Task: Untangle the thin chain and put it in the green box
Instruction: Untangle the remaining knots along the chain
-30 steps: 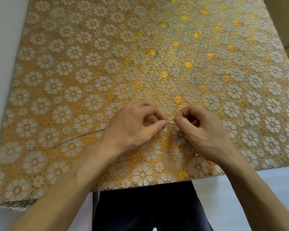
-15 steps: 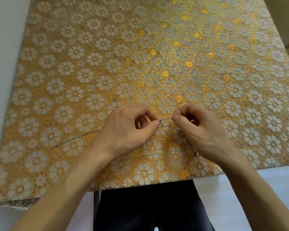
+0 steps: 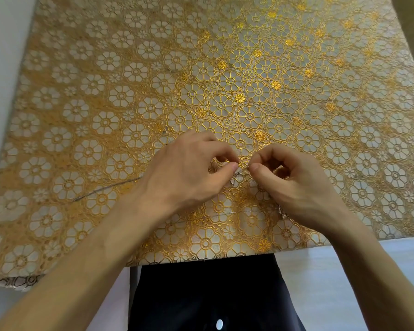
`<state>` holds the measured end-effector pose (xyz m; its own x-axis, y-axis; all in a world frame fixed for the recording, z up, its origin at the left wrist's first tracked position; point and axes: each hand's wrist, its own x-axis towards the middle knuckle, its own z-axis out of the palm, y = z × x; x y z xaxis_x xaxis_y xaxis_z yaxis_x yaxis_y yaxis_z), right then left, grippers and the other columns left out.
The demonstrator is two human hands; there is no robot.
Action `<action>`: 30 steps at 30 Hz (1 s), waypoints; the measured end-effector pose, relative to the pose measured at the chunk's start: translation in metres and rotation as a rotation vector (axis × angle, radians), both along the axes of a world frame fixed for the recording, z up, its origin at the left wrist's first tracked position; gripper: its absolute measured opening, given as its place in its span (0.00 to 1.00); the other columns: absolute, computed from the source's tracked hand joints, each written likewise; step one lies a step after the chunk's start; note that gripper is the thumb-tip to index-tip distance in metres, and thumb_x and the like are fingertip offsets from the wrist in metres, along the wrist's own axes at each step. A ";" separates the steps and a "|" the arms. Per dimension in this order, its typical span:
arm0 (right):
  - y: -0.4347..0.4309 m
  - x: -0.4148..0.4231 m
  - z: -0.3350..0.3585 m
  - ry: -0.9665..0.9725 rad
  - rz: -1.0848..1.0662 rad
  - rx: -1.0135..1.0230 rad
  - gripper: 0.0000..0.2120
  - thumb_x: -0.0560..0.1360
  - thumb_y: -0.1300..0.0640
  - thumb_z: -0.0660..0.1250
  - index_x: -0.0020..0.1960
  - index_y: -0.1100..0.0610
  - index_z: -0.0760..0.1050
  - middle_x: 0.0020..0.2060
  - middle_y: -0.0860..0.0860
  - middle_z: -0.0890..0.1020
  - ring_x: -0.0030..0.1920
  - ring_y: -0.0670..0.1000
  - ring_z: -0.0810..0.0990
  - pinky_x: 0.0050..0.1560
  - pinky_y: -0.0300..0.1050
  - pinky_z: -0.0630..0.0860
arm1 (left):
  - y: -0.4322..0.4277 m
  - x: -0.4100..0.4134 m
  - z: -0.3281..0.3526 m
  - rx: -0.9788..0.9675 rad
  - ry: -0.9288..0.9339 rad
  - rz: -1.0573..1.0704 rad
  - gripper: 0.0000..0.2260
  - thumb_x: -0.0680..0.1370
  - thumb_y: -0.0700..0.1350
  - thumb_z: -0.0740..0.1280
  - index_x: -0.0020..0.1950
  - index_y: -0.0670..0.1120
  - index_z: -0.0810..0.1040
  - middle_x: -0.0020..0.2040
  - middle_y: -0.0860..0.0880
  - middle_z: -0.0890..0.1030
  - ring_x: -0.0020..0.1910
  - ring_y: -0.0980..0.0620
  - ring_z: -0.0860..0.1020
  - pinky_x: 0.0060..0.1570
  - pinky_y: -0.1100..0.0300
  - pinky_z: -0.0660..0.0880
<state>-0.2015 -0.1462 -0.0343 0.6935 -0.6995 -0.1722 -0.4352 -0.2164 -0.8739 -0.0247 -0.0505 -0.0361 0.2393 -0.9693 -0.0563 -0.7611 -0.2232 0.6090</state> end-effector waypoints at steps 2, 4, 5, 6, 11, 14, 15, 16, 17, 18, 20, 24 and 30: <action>-0.001 -0.001 0.001 0.012 0.001 -0.014 0.06 0.77 0.58 0.69 0.42 0.50 0.79 0.29 0.40 0.77 0.29 0.41 0.73 0.33 0.30 0.66 | -0.003 -0.001 0.002 -0.031 0.071 -0.017 0.10 0.74 0.60 0.65 0.50 0.61 0.83 0.47 0.61 0.79 0.50 0.61 0.75 0.51 0.55 0.75; -0.002 -0.001 0.001 0.019 0.002 -0.014 0.05 0.77 0.58 0.69 0.42 0.50 0.79 0.29 0.40 0.77 0.30 0.41 0.73 0.34 0.31 0.66 | -0.005 -0.002 0.002 -0.054 0.139 -0.051 0.09 0.73 0.58 0.68 0.48 0.59 0.85 0.46 0.60 0.80 0.46 0.61 0.76 0.49 0.57 0.75; -0.002 -0.002 0.001 0.018 0.001 -0.014 0.05 0.77 0.58 0.69 0.42 0.50 0.79 0.30 0.40 0.77 0.30 0.41 0.73 0.34 0.31 0.66 | -0.006 -0.002 0.001 -0.061 0.155 -0.062 0.08 0.73 0.58 0.68 0.47 0.58 0.85 0.45 0.60 0.81 0.45 0.60 0.76 0.48 0.56 0.75; -0.002 -0.002 0.001 0.017 0.001 -0.016 0.05 0.77 0.58 0.69 0.42 0.50 0.79 0.30 0.40 0.77 0.31 0.41 0.73 0.34 0.31 0.66 | -0.007 -0.003 0.000 -0.067 0.162 -0.065 0.08 0.73 0.57 0.69 0.46 0.57 0.85 0.44 0.59 0.81 0.44 0.60 0.77 0.47 0.55 0.76; -0.003 -0.002 0.002 0.031 0.011 -0.051 0.05 0.76 0.56 0.69 0.42 0.49 0.79 0.32 0.39 0.78 0.32 0.41 0.74 0.35 0.31 0.67 | -0.007 -0.002 -0.006 -0.080 0.192 -0.057 0.08 0.74 0.58 0.69 0.45 0.56 0.86 0.44 0.58 0.82 0.43 0.59 0.79 0.45 0.52 0.77; -0.003 -0.003 0.000 0.057 0.011 -0.090 0.05 0.76 0.55 0.69 0.42 0.48 0.78 0.34 0.39 0.78 0.32 0.41 0.75 0.35 0.30 0.68 | -0.006 0.000 -0.007 -0.072 0.208 -0.053 0.10 0.75 0.58 0.68 0.45 0.56 0.86 0.44 0.58 0.83 0.43 0.58 0.80 0.46 0.53 0.77; -0.003 -0.002 0.000 0.062 0.013 -0.096 0.05 0.76 0.55 0.69 0.41 0.48 0.78 0.34 0.39 0.78 0.32 0.41 0.75 0.35 0.31 0.68 | -0.006 0.001 -0.007 -0.069 0.214 -0.049 0.10 0.75 0.58 0.68 0.45 0.55 0.86 0.43 0.58 0.83 0.43 0.58 0.80 0.45 0.53 0.77; -0.002 -0.002 -0.001 0.064 0.014 -0.098 0.05 0.76 0.55 0.69 0.41 0.48 0.78 0.34 0.39 0.78 0.32 0.41 0.75 0.35 0.31 0.68 | -0.005 0.001 -0.008 -0.064 0.215 -0.044 0.10 0.75 0.58 0.68 0.45 0.55 0.86 0.43 0.58 0.82 0.43 0.58 0.80 0.45 0.55 0.77; -0.002 -0.002 -0.001 0.065 0.016 -0.102 0.06 0.76 0.55 0.69 0.41 0.48 0.78 0.34 0.39 0.78 0.32 0.41 0.75 0.35 0.31 0.67 | -0.005 0.001 -0.008 -0.059 0.212 -0.036 0.11 0.75 0.58 0.68 0.45 0.54 0.86 0.43 0.58 0.82 0.43 0.58 0.80 0.44 0.57 0.76; -0.002 -0.002 -0.002 0.064 0.013 -0.105 0.06 0.76 0.55 0.69 0.41 0.48 0.78 0.33 0.38 0.78 0.32 0.41 0.74 0.35 0.31 0.67 | -0.005 0.001 -0.009 -0.057 0.210 -0.026 0.11 0.75 0.58 0.68 0.45 0.54 0.87 0.43 0.58 0.82 0.43 0.59 0.80 0.44 0.60 0.75; -0.001 -0.002 -0.005 0.055 -0.006 -0.100 0.06 0.76 0.56 0.70 0.41 0.49 0.78 0.32 0.39 0.77 0.31 0.42 0.73 0.35 0.31 0.66 | -0.004 0.000 -0.010 -0.054 0.220 -0.001 0.09 0.75 0.57 0.71 0.45 0.53 0.87 0.42 0.58 0.82 0.42 0.60 0.79 0.42 0.66 0.72; 0.001 -0.003 -0.010 0.018 -0.086 -0.096 0.02 0.77 0.53 0.70 0.47 0.49 0.82 0.33 0.43 0.78 0.32 0.42 0.73 0.36 0.31 0.67 | -0.003 0.000 -0.009 -0.044 0.254 0.039 0.04 0.77 0.51 0.73 0.44 0.53 0.86 0.40 0.59 0.81 0.41 0.63 0.77 0.39 0.74 0.66; 0.006 -0.002 -0.009 0.070 -0.049 -0.121 0.13 0.73 0.47 0.75 0.57 0.46 0.84 0.39 0.43 0.79 0.34 0.43 0.73 0.38 0.30 0.67 | -0.003 0.000 -0.011 -0.026 0.285 0.025 0.08 0.76 0.55 0.70 0.47 0.53 0.86 0.42 0.58 0.82 0.44 0.61 0.78 0.41 0.73 0.67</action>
<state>-0.2032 -0.1399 -0.0435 0.6472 -0.7509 -0.1311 -0.5065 -0.2950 -0.8102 -0.0249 -0.0532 -0.0469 0.2416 -0.9652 -0.1000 -0.5528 -0.2216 0.8033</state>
